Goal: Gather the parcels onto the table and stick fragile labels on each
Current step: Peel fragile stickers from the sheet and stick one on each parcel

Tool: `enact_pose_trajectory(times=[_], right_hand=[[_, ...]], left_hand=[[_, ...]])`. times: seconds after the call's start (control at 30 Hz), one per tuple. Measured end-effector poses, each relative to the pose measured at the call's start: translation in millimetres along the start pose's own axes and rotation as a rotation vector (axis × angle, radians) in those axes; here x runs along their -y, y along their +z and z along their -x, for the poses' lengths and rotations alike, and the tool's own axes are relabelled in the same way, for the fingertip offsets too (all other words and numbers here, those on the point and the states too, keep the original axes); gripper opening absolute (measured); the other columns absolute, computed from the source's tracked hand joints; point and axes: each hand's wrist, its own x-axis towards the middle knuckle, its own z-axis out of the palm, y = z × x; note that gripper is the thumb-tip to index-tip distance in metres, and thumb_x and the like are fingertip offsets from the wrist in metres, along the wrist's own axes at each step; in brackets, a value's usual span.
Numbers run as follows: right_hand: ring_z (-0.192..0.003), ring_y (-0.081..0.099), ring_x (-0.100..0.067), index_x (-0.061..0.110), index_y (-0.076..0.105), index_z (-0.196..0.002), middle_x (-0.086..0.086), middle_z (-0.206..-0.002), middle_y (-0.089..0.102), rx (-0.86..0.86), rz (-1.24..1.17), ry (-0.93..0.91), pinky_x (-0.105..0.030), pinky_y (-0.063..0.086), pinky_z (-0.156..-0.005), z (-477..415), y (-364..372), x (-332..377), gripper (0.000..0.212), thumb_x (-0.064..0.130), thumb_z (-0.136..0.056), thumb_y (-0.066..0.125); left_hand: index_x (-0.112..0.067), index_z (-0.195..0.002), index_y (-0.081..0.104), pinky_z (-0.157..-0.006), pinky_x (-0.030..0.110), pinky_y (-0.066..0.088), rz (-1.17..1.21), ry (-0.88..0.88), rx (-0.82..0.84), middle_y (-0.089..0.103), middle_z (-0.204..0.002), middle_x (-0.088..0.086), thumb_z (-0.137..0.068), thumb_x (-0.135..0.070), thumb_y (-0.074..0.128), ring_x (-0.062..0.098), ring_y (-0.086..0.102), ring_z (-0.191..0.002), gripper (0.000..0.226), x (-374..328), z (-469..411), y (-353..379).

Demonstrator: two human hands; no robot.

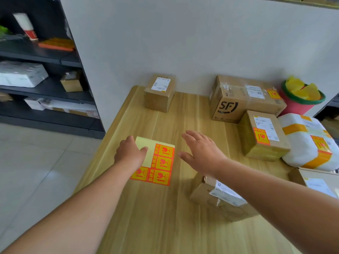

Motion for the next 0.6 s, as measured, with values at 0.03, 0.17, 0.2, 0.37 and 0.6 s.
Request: enact_pose_trajectory(times=[0.03, 0.17, 0.2, 0.37, 0.6], right_hand=[[-0.148, 0.013, -0.022, 0.021, 0.018, -0.153, -0.001, -0.16, 0.017, 0.008, 0.008, 0.003, -0.037, 0.012, -0.118, -8.1, 0.8, 0.8, 0.071, 0.057, -0.095, 0.039], [-0.148, 0.013, -0.02, 0.023, 0.017, -0.153, 0.0, -0.16, 0.017, 0.044, 0.022, 0.015, -0.037, 0.012, -0.119, -34.3, 5.8, 2.0, 0.071, 0.059, -0.096, 0.037], [-0.148, 0.013, -0.02, 0.024, 0.017, -0.153, 0.001, -0.16, 0.017, 0.059, 0.022, 0.019, -0.037, 0.012, -0.119, -38.9, 7.2, 2.5, 0.07, 0.058, -0.096, 0.037], [-0.147, 0.014, -0.02, 0.024, 0.017, -0.154, 0.002, -0.161, 0.016, 0.134, 0.048, 0.019, -0.036, 0.011, -0.118, -51.0, 12.3, 4.7, 0.068, 0.052, -0.096, 0.042], [-0.143, 0.025, -0.025, 0.023, 0.015, -0.153, 0.001, -0.159, 0.02, 0.05, -0.011, 0.036, -0.037, 0.024, -0.114, -52.4, -22.6, 5.2, 0.08, 0.044, -0.091, 0.059]], left_hand=[[-0.012, -0.144, 0.032, -0.087, 0.041, 0.047, 0.022, -0.033, 0.02, 0.047, -0.137, 0.011, -0.089, -0.04, 0.06, 0.033, 0.053, -0.117, 0.068, 2.6, -10.5, 2.3], [-0.008, -0.14, 0.033, -0.085, 0.039, 0.049, 0.203, -0.208, 0.142, 0.051, -0.134, 0.013, -0.087, -0.035, 0.065, 0.035, 0.056, -0.113, 0.067, 13.5, -47.9, 15.1], [-0.007, -0.14, 0.033, -0.083, 0.038, 0.048, 0.274, -0.252, 0.175, 0.052, -0.133, 0.014, -0.087, -0.032, 0.066, 0.036, 0.056, -0.113, 0.067, 16.1, -54.1, 19.1], [0.002, -0.127, 0.051, -0.078, 0.035, 0.048, 0.455, -0.315, 0.263, 0.061, -0.115, 0.019, -0.088, -0.006, 0.063, 0.031, 0.059, -0.096, 0.042, 16.5, -66.1, 33.0], [-0.016, -0.091, 0.067, -0.071, 0.027, 0.048, 0.434, 0.259, 0.419, 0.069, -0.088, 0.003, -0.091, -0.004, 0.056, 0.019, 0.063, -0.082, 0.016, -51.0, -37.4, -23.0]])
